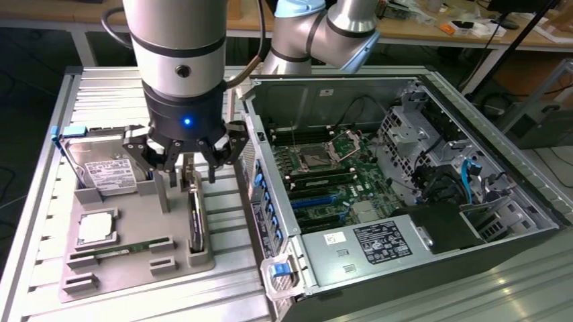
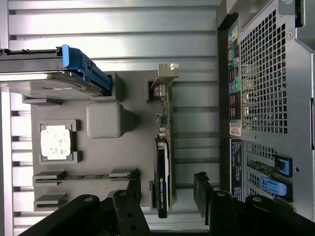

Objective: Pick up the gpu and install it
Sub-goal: 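Pick up the gpu and move the gpu toward the slot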

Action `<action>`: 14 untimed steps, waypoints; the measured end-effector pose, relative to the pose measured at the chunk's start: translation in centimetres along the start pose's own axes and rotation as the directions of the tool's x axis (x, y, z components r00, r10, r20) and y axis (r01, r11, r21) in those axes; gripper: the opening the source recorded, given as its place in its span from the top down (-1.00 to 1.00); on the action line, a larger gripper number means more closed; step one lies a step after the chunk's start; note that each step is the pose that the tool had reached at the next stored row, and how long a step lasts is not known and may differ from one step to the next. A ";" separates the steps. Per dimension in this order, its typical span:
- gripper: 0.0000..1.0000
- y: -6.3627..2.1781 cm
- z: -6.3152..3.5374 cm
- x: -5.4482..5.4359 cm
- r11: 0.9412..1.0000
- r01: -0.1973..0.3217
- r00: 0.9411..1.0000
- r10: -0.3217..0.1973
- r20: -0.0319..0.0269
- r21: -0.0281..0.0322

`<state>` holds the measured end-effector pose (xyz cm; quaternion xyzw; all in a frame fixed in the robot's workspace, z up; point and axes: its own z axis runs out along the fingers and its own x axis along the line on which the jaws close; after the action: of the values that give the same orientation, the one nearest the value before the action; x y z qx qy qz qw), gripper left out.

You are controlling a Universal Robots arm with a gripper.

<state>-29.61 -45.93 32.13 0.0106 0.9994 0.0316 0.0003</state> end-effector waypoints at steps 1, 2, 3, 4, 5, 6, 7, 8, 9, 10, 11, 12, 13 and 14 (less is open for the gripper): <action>-0.11 -0.01 0.03 0.0 1.000 0.000 1.000 0.000 0.000 0.000; -0.11 -0.01 0.07 0.0 1.000 0.000 1.000 0.000 0.000 0.000; -0.11 -0.01 0.10 0.0 1.000 0.000 1.000 0.000 0.000 0.000; -0.11 -0.02 0.14 0.0 1.000 0.000 1.000 0.000 0.000 0.000; -0.11 -0.02 0.19 0.0 1.000 0.000 1.000 0.000 0.000 0.000; -0.11 -0.02 0.21 0.0 1.000 0.000 1.000 0.000 0.000 0.000; -0.11 -0.02 0.24 0.0 1.000 0.000 1.000 0.000 0.000 0.000; -0.11 -0.02 0.26 0.0 1.000 0.000 1.000 0.000 0.000 0.000; -0.11 -0.03 0.27 0.0 1.000 0.000 1.000 0.000 0.000 0.000; -0.11 -0.03 0.28 0.0 1.000 0.000 1.000 0.000 0.000 0.000; -0.11 -0.03 0.29 0.0 1.000 0.000 1.000 0.000 0.000 0.000; -0.11 -0.03 0.29 0.0 1.000 0.000 1.000 0.000 0.000 0.000; -0.11 -0.03 0.30 0.0 1.000 0.000 1.000 0.000 0.000 0.000; -0.11 -0.03 0.33 0.0 1.000 0.000 1.000 0.000 0.000 0.000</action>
<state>-29.60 -45.94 31.80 0.0106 0.9994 0.0316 0.0004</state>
